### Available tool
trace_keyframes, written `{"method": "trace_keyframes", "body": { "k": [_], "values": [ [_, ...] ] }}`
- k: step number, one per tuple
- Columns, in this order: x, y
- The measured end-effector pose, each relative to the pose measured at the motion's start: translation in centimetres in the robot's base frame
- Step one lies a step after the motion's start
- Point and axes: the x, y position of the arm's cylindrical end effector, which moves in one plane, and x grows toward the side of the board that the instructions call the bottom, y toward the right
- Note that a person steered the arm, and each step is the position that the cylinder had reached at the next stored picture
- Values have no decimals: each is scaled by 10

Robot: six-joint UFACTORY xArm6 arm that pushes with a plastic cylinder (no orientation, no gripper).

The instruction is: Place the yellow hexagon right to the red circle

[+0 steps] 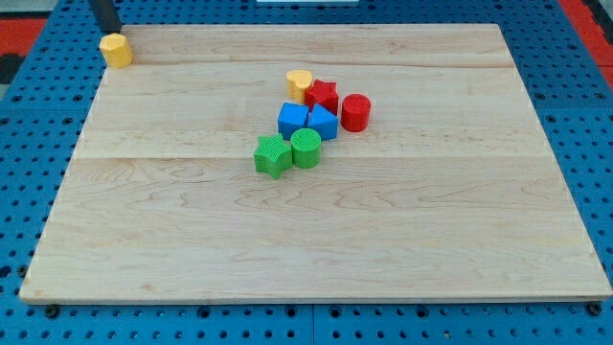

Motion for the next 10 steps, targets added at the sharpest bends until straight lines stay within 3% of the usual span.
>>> {"method": "trace_keyframes", "body": {
  "k": [1,2,3,4,6,7,8,9,10],
  "values": [
    [55,35],
    [48,41],
    [-21,13],
    [30,-20],
    [141,10],
    [91,5],
    [102,34],
    [136,40],
    [143,37]
  ]
}}
